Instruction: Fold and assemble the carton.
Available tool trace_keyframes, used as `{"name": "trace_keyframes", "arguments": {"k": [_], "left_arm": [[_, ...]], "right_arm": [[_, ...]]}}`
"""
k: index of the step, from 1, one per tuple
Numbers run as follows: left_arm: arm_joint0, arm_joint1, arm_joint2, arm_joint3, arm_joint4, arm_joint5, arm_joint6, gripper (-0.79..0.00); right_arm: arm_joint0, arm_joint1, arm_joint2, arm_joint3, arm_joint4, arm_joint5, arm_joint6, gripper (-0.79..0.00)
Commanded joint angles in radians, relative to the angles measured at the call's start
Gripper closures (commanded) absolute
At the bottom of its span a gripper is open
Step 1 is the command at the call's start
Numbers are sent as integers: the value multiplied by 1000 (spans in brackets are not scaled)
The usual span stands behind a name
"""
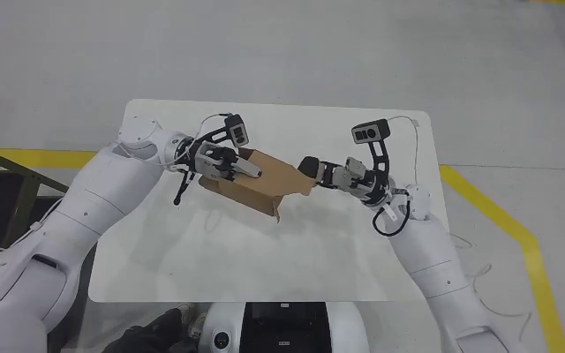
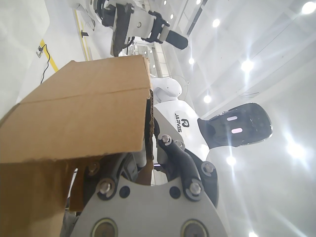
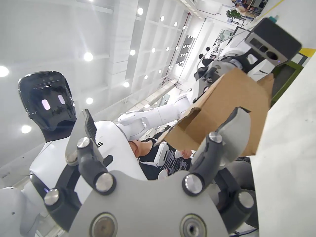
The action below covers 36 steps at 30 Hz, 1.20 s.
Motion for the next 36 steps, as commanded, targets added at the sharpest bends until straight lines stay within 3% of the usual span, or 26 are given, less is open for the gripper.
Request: {"name": "trace_keyframes", "arguments": {"k": [1, 25, 36], "left_arm": [[-5, -3, 5, 8, -5, -2, 0, 0], [-35, -17, 46, 18, -27, -21, 0, 0], [-45, -25, 4, 151, -27, -95, 5, 0]], "right_arm": [[-8, 1, 1, -15, 9, 14, 14, -785], [11, -23, -64, 8, 44, 37, 36, -785], [-42, -14, 3, -42, 73, 43, 43, -785]]}}
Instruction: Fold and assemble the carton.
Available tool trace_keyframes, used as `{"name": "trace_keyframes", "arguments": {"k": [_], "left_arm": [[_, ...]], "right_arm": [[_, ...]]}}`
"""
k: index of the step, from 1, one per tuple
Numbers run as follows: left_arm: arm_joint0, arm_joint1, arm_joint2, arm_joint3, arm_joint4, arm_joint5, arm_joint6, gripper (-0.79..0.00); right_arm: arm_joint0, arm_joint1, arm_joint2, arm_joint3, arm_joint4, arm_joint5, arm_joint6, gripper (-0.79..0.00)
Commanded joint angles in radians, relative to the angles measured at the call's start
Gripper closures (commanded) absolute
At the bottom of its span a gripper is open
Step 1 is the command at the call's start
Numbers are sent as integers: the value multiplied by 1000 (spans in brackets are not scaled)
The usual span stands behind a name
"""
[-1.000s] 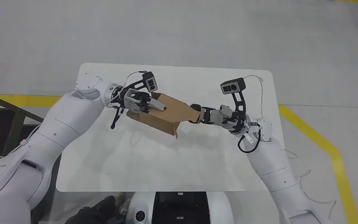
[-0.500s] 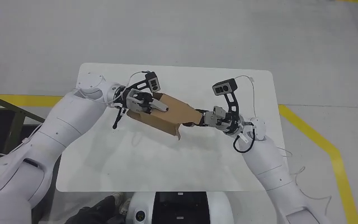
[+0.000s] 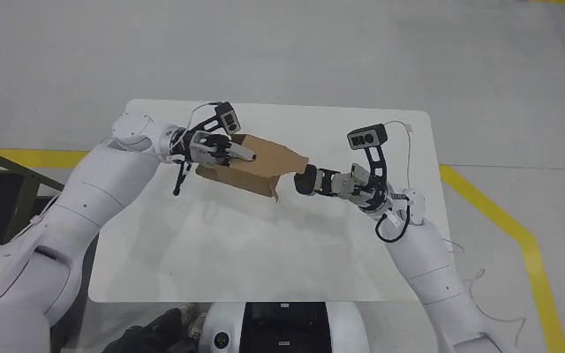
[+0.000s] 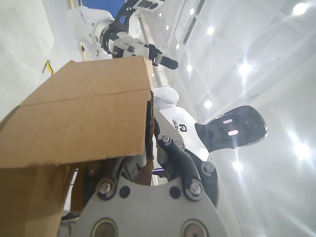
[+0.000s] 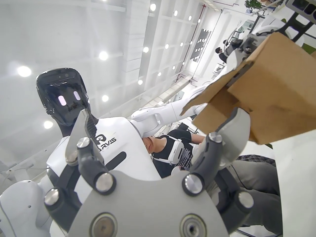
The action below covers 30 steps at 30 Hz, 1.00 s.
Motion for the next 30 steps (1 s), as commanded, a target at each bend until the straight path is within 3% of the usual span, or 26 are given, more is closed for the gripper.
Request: {"name": "trace_keyframes", "arguments": {"k": [1, 9, 16, 25, 30], "left_arm": [[-6, -5, -10, 39, 26, -27, 37, 0], [-2, -29, -36, 48, 70, -52, 157, 0], [11, -41, -60, 33, 102, -49, 191, 0], [41, -49, -92, 17, 114, -15, 115, 0], [53, -53, -112, 25, 103, 25, 64, 0]], "right_arm": [[-9, 0, 0, -12, 10, 12, 12, -785], [-21, -9, -55, -19, 14, 45, 45, -785], [8, -31, -131, 18, 3, 29, 29, -785], [21, -36, -99, 43, -76, -82, -82, -785], [11, -31, -75, 39, -86, -89, -89, -785]]}}
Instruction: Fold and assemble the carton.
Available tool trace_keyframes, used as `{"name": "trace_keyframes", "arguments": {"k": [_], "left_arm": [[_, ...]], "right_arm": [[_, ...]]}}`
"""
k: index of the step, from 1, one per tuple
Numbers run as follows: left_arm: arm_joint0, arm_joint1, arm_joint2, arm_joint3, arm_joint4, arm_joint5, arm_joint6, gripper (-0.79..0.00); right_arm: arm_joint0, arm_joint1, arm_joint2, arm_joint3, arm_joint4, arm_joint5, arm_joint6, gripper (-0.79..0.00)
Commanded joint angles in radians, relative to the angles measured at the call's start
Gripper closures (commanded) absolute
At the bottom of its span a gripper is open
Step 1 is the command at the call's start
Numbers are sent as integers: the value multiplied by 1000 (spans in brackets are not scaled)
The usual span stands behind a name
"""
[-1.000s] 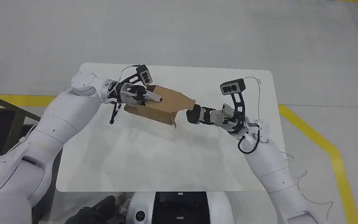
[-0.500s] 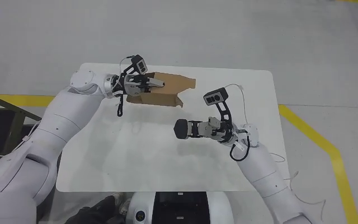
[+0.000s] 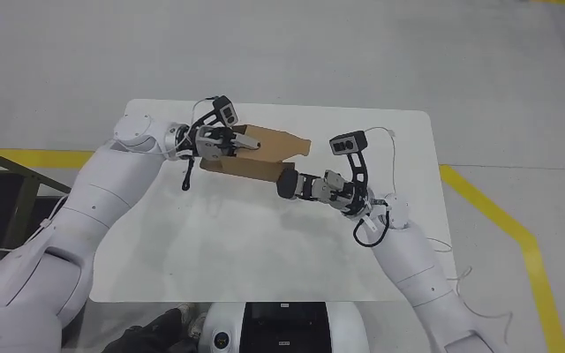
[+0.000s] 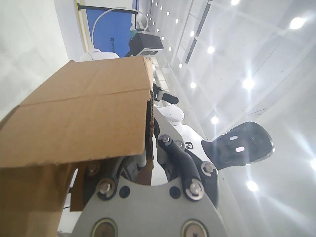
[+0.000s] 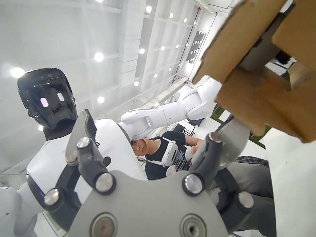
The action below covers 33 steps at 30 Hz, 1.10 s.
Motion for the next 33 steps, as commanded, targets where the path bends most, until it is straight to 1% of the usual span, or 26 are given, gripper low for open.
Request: {"name": "trace_keyframes", "arguments": {"k": [1, 7, 13, 20, 28, 33], "left_arm": [[4, -1, -7, 3, -1, 10, -19, 0], [14, -6, -24, 3, 13, 40, -73, 0], [26, -8, -26, -34, 27, 64, -73, 0], [39, -3, -28, -73, 24, 80, -73, 0], [44, 3, -27, -81, 16, 92, -73, 0], [41, 5, -24, -72, 17, 86, -73, 0]], "right_arm": [[-2, 1, 6, 0, -5, -1, -1, -785], [1, 2, 8, 1, -9, 13, -6, -785], [11, -2, -2, 10, 2, 29, -3, -785], [19, -6, -10, 24, 11, 30, 2, -785], [20, -8, -10, 26, 45, 56, 27, -785], [19, -6, 10, 24, 52, 48, 32, -785]]}}
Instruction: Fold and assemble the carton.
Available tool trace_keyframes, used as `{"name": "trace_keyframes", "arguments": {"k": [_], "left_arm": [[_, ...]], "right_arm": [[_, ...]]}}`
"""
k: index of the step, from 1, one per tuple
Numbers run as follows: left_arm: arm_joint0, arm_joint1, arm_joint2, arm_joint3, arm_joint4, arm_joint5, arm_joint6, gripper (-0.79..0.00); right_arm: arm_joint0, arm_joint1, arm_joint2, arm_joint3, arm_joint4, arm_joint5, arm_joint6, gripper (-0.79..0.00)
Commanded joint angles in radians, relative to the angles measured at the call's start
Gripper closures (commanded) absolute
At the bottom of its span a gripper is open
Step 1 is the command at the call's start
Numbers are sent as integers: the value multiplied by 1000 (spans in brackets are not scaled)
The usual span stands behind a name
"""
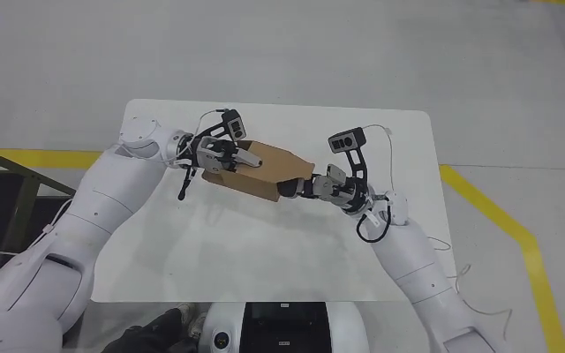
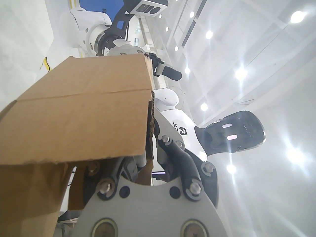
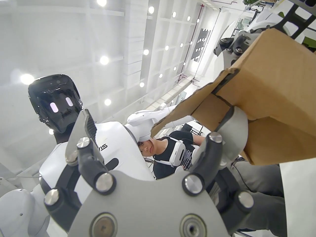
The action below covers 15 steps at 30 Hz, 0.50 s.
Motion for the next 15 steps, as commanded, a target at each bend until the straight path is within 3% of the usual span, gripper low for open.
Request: {"name": "trace_keyframes", "arguments": {"k": [1, 9, 15], "left_arm": [[-2, 1, 1, 6, -1, -2, 0, 0], [-9, 5, 13, 23, 11, -11, 0, 0], [-8, 10, 24, 23, 14, -18, 0, 0]], "right_arm": [[-5, 3, 17, -7, 1, -6, 0, -785], [-33, 22, 109, -43, -17, -8, -20, -785], [-35, 36, 168, -64, -117, -35, -72, -785]]}}
